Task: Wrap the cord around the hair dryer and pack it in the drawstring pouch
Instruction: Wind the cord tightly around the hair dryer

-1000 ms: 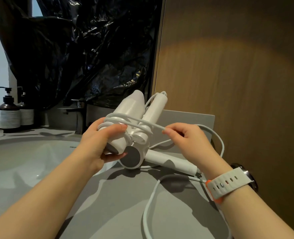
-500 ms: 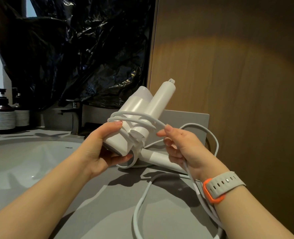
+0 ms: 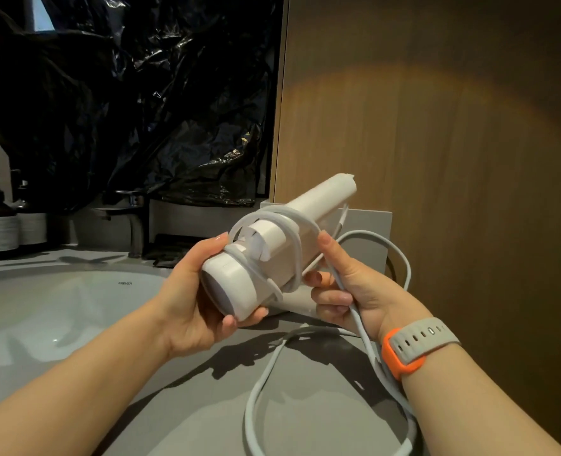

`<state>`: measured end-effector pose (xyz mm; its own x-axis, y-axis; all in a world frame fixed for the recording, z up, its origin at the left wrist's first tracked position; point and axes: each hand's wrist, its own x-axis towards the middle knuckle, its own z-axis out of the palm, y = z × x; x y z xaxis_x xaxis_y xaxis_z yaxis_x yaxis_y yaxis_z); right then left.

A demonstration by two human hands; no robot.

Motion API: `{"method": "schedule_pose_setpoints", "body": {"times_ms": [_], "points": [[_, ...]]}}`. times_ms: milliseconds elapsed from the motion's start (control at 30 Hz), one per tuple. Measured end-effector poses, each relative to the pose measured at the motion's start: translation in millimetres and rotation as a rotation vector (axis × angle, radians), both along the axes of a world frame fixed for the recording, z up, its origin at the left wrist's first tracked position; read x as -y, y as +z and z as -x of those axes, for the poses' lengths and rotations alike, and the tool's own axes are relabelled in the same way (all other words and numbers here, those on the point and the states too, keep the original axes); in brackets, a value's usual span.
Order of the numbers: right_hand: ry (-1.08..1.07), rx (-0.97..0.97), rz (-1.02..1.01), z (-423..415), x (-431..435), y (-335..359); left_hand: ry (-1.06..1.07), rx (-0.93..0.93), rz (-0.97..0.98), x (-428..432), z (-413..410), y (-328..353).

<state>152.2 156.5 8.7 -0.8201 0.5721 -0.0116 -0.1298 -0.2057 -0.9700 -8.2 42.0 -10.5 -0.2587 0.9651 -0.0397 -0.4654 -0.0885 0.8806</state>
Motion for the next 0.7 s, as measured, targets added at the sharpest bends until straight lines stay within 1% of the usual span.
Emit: {"method": "schedule_pose_setpoints", "body": {"times_ms": [167, 267, 367, 433, 467, 567, 700], "points": [[0.082, -0.082, 0.158, 3, 1, -8, -0.035, 0.021, 0.016, 1, -4, 1], [0.067, -0.086, 0.172, 6, 5, -11, -0.101, 0.038, 0.073, 1, -3, 0], [0.013, -0.059, 0.173, 8, 8, -14, -0.210, -0.078, 0.178, -1, 1, -4], [-0.022, -0.073, 0.176, 9, 9, -14, -0.256, -0.160, 0.212, -2, 3, -5], [-0.038, -0.082, 0.174, 10, 9, -13, -0.261, -0.171, 0.214, -3, 4, -5], [-0.070, -0.077, 0.148, 11, 12, -10, -0.217, -0.156, 0.200, -4, 2, -4], [-0.165, 0.031, 0.132, 17, 12, -14, -0.007, -0.266, 0.170, -9, -1, -5]]}}
